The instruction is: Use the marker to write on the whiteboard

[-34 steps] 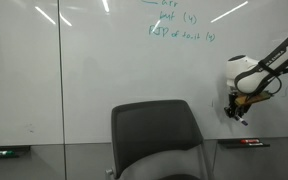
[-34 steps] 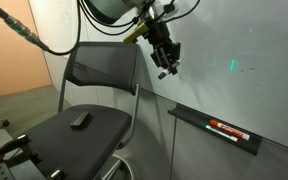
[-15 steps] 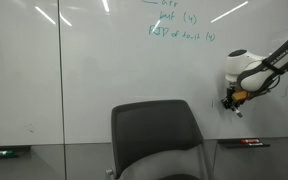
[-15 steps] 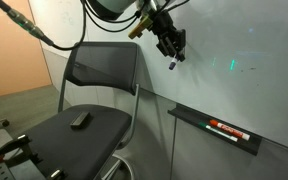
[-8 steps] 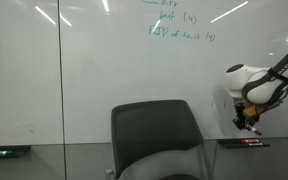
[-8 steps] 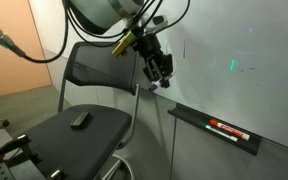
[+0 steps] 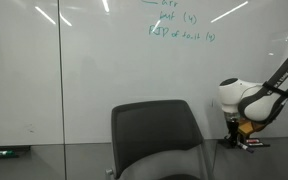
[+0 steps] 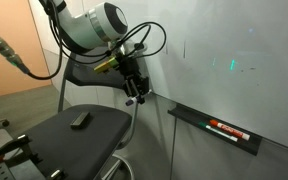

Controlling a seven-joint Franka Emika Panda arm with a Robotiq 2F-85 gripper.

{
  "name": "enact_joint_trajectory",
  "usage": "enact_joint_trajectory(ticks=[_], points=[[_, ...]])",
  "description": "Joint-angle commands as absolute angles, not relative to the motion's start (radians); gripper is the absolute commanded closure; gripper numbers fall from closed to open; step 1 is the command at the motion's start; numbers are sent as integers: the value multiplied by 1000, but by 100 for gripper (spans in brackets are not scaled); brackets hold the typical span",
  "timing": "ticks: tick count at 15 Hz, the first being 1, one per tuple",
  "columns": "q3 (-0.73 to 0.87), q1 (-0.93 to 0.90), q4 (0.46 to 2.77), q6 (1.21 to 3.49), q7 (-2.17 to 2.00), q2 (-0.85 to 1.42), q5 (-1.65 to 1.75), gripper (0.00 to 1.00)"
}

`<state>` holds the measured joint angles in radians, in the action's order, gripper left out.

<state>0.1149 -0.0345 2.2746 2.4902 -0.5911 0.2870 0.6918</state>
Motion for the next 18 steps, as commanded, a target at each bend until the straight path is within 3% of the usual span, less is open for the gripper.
enact_joint_trajectory(ticks=[1, 18], points=[[107, -79, 2250, 2505, -587, 265, 711, 85], [124, -112, 2009, 2572, -593, 370, 709, 85]])
